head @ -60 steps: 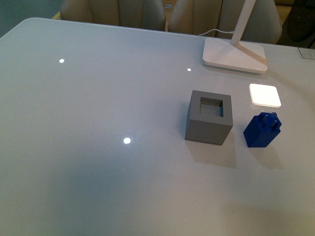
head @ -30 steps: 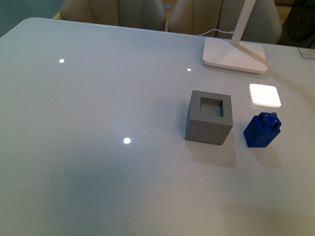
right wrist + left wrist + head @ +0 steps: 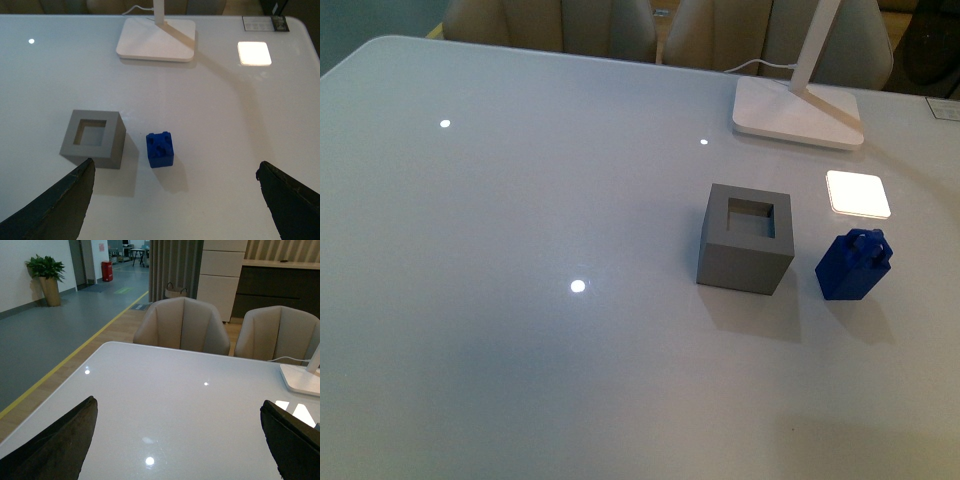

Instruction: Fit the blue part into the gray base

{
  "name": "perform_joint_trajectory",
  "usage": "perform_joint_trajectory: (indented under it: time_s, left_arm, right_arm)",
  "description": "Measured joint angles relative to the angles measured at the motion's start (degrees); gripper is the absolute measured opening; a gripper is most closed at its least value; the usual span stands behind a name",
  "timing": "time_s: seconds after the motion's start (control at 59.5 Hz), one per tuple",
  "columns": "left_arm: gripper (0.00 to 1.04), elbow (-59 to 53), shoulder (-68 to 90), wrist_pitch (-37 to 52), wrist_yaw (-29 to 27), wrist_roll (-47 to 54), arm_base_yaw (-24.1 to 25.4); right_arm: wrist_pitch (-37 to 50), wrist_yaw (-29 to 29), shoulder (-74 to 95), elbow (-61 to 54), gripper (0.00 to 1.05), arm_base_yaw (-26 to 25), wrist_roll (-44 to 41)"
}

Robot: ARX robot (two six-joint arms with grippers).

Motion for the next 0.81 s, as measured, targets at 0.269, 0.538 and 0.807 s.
perform_joint_trajectory:
  time_s: [0.269,0.538,0.807]
  left_arm:
    - [0.97,0.0,0.0,0.0,0.02,0.0,0.0]
    - [0.97,0.0,0.0,0.0,0.02,0.0,0.0]
    - [0.97,0.0,0.0,0.0,0.02,0.0,0.0]
  right_arm:
    - [5.53,-9.53,40.5,16.57,0.96,-3.58,2.19]
    - [5.92,-10.27,54.21,21.92,0.96,-4.76,2.58]
    - [5.95,-10.58,60.15,26.01,0.96,-5.86,2.71]
